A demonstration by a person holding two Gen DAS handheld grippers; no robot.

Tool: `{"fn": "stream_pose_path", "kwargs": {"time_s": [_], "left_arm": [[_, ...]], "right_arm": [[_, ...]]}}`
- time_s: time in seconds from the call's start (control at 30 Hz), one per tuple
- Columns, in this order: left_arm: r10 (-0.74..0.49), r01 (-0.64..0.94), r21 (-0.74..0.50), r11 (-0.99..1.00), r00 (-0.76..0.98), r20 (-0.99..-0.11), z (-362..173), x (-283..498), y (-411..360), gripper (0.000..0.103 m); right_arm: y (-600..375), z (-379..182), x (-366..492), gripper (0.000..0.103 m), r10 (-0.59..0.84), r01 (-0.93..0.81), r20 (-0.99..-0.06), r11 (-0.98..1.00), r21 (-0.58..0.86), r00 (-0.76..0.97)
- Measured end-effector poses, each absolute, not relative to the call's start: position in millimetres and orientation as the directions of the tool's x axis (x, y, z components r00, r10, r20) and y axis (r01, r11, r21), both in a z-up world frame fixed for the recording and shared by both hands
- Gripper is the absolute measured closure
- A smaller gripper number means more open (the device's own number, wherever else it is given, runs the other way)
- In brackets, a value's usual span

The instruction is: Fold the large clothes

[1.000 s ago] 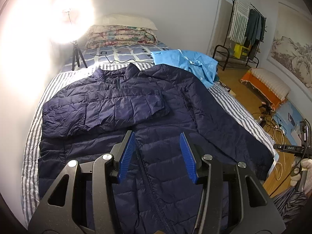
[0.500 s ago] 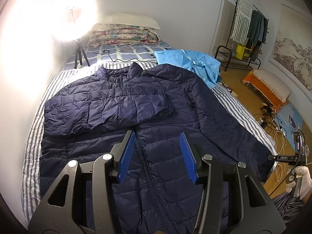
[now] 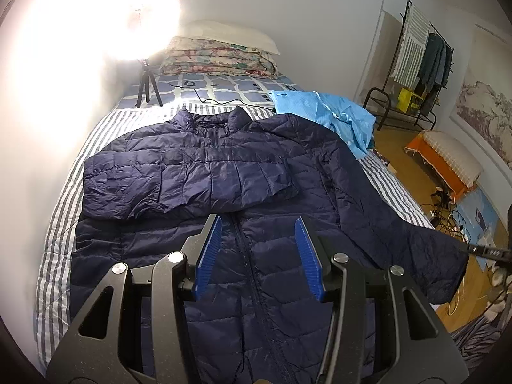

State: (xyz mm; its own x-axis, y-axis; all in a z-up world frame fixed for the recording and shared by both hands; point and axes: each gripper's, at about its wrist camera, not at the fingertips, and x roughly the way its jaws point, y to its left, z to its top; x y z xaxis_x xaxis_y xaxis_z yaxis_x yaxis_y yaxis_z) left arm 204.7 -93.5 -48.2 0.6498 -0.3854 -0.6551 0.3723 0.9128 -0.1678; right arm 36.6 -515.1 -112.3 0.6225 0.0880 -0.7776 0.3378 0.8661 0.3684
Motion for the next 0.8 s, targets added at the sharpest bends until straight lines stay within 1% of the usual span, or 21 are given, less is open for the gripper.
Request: {"fn": "stream_pose_path", "kwargs": {"time_s": [0.23,0.37,0.43,0.53,0.57,0.6,0.63,0.8], "left_arm": [[-0.371,0.323,-0.199,0.925,0.66,-0.653,-47.3,213.5,-73.8,0.054],[-0.351,0.29,-0.205,0.935,0.662,-0.662,-50.1,218.4,-60.7,0.054],[-0.342,0.279,-0.204,0.938,0.662,-0.667,-52.3,219.1,-55.2,0.054],[-0.335,0.278,-0.195,0.94,0.66,-0.672,-54.0,218.0,-50.4,0.054],[-0.338,0.282,-0.197,0.939,0.66,-0.671,-54.3,217.0,-50.3,0.054],[-0.344,0.284,-0.202,0.937,0.657,-0.671,-54.6,217.0,-50.8,0.054],[-0.357,0.294,-0.212,0.932,0.647,-0.674,-55.5,216.9,-52.7,0.054],[-0.477,0.394,-0.291,0.872,0.553,-0.683,-63.8,210.8,-91.0,0.054]], "right_arm": [[-438.1,-67.4,98.3,0.103,0.238,0.101,-0.694,0.907,0.41,0.68],[-387.3,-60.0,136.8,0.103,0.297,-0.019,-0.687,0.924,0.382,0.663],[-374.7,-64.4,146.9,0.103,0.286,-0.038,-0.697,0.937,0.348,0.658],[-384.6,-81.6,149.0,0.102,0.275,-0.005,-0.724,0.937,0.35,0.632],[-392.8,-87.2,145.0,0.1,0.266,0.013,-0.734,0.936,0.351,0.625],[-402.1,-92.9,141.3,0.084,0.243,0.045,-0.746,0.938,0.344,0.62],[-415.2,-97.4,132.6,0.064,0.208,0.092,-0.755,0.938,0.334,0.622],[-463.5,-99.7,92.3,0.063,0.122,0.193,-0.75,0.928,0.319,0.65]]}}
